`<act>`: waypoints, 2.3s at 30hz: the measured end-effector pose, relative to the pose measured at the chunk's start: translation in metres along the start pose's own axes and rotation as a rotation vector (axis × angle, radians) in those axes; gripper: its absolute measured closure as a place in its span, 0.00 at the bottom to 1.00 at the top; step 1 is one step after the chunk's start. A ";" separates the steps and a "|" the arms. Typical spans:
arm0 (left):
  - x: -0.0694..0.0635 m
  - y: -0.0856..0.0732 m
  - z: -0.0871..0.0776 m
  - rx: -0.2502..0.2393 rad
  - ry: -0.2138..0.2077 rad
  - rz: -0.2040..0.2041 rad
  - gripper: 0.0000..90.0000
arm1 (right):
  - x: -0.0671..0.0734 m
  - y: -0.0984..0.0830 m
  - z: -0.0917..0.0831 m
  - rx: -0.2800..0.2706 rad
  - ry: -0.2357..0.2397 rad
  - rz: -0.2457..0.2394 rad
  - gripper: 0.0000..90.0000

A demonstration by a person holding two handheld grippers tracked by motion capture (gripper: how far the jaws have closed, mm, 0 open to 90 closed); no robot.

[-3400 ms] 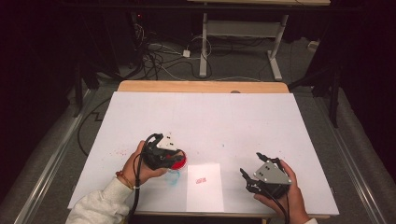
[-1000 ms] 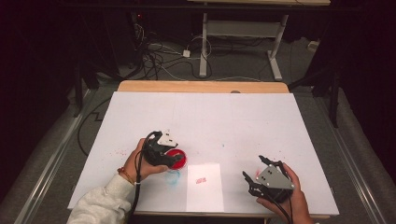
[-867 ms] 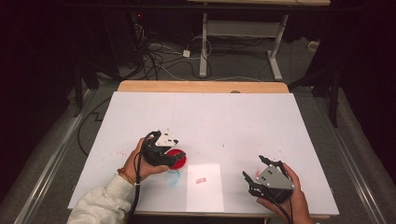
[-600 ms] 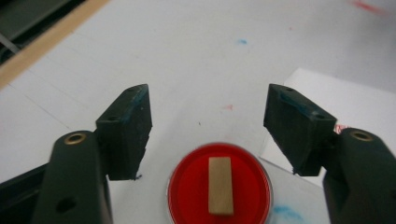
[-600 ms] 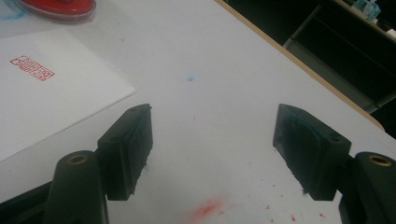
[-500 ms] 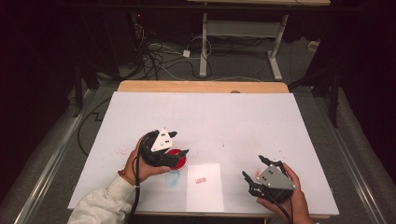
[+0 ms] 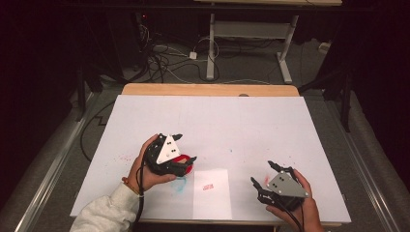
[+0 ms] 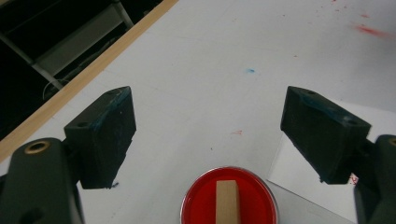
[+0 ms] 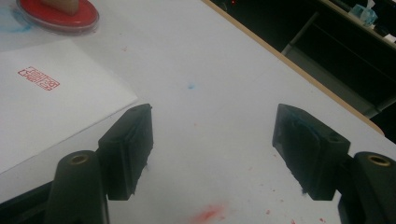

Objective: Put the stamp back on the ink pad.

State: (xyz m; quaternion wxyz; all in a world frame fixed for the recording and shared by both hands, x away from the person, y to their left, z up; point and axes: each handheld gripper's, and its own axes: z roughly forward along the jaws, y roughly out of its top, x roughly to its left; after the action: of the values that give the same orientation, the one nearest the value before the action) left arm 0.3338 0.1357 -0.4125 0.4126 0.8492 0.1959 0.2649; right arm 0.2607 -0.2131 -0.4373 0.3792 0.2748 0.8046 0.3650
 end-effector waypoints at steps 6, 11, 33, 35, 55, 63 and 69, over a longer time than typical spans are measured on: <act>-0.003 0.001 -0.005 -0.003 0.016 0.025 0.20 | 0.000 0.000 -0.002 -0.006 -0.001 -0.003 0.33; -0.004 0.000 -0.010 0.002 0.027 0.041 0.20 | 0.000 0.000 -0.003 -0.009 -0.006 0.000 0.33; -0.008 -0.014 -0.033 0.014 0.065 0.058 0.20 | 0.000 -0.001 -0.005 -0.007 -0.013 0.006 0.33; -0.008 -0.016 -0.034 0.019 0.072 0.061 0.20 | 0.000 -0.001 -0.005 -0.006 -0.014 0.004 0.33; -0.008 -0.037 -0.051 0.026 0.114 0.056 0.19 | 0.001 -0.001 -0.006 -0.011 -0.017 0.002 0.33; -0.005 -0.048 -0.057 0.032 0.115 0.044 0.19 | 0.000 -0.002 -0.005 -0.009 -0.022 0.005 0.33; -0.003 -0.059 -0.062 0.037 0.117 0.034 0.19 | -0.001 -0.002 -0.005 -0.008 -0.027 0.008 0.33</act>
State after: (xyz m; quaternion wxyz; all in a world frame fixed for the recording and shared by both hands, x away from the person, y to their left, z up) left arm 0.2866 0.2051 -0.4286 0.3801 0.8429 0.2100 0.3176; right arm 0.2567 -0.2170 -0.4363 0.3897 0.2814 0.7968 0.3660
